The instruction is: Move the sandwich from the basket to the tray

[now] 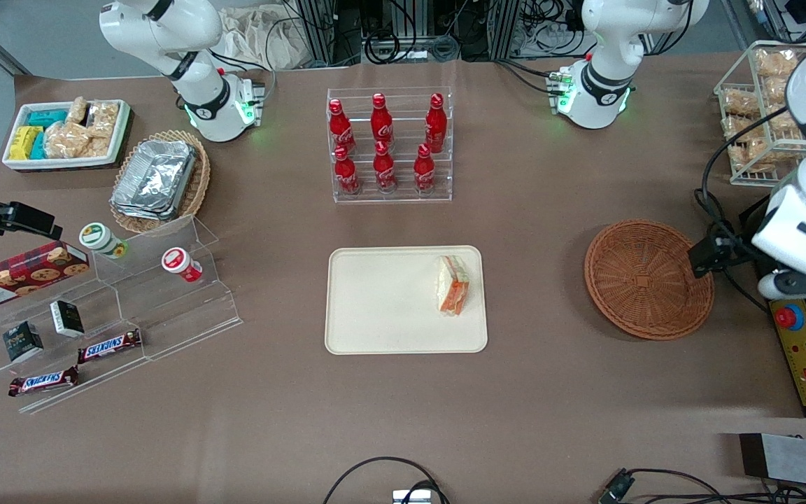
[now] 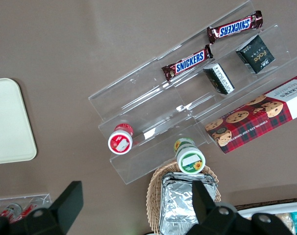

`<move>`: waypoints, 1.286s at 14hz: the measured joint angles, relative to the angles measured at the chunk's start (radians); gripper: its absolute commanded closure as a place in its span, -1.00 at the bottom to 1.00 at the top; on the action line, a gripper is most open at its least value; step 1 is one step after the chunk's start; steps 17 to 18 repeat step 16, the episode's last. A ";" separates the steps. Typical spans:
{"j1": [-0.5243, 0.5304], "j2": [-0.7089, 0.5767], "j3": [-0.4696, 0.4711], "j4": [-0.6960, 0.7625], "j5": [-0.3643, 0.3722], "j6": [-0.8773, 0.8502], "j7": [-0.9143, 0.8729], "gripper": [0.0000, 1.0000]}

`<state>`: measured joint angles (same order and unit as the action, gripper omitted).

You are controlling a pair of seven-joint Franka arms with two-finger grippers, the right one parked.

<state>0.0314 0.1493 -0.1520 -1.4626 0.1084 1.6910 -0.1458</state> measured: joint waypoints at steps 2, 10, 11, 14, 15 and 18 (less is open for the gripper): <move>0.004 -0.048 0.004 -0.034 0.000 0.000 0.017 -1.00; 0.065 -0.202 0.018 -0.088 -0.046 -0.058 0.134 -1.00; 0.064 -0.212 0.017 -0.091 -0.047 -0.066 0.137 -1.00; 0.064 -0.226 0.016 -0.094 -0.057 -0.085 0.138 -1.00; 0.064 -0.228 0.016 -0.094 -0.071 -0.086 0.138 -1.00; 0.064 -0.228 0.016 -0.094 -0.083 -0.089 0.138 -1.00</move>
